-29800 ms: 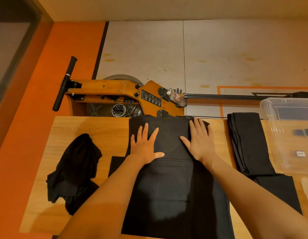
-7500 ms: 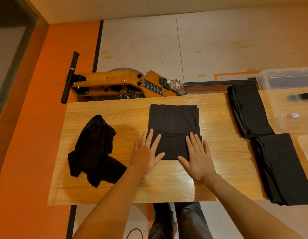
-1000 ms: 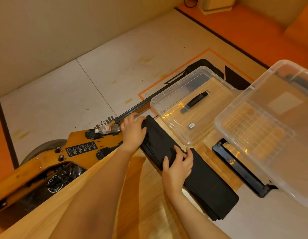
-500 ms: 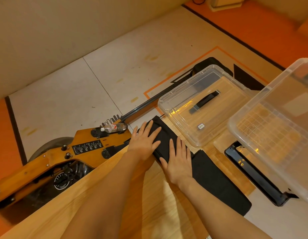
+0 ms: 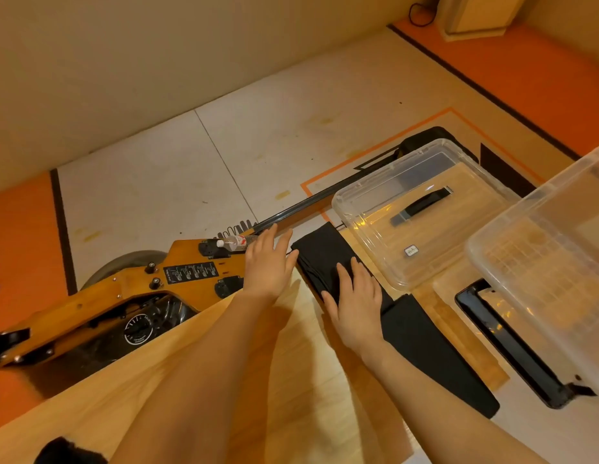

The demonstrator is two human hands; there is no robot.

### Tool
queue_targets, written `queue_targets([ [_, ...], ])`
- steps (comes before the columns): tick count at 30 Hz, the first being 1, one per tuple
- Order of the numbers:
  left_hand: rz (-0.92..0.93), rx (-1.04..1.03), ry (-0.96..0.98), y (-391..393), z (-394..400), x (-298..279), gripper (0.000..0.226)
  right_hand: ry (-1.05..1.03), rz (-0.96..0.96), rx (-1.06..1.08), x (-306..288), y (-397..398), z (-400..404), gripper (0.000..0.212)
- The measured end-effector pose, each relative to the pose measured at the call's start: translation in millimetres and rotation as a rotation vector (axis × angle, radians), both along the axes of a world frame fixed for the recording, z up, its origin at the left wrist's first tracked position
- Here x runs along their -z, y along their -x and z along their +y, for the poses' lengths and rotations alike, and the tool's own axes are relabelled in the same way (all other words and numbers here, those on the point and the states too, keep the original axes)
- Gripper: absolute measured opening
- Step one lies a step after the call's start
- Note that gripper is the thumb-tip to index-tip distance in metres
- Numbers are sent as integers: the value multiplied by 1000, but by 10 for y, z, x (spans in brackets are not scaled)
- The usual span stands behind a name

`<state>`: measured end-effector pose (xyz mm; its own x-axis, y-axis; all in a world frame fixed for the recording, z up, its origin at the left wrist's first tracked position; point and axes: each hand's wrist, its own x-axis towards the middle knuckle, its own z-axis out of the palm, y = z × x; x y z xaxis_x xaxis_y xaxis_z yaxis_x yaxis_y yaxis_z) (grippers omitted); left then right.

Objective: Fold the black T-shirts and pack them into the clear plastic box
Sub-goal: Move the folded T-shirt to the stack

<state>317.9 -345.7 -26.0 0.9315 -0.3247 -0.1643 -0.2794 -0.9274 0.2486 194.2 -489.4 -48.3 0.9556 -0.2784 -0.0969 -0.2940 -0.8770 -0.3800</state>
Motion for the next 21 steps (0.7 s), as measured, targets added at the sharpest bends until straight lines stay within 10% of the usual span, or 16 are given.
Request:
queue_targets([
  [21,-37,-737,366,2292,2547,-111,47,-277,-40,-521,-466,802,2212,40],
])
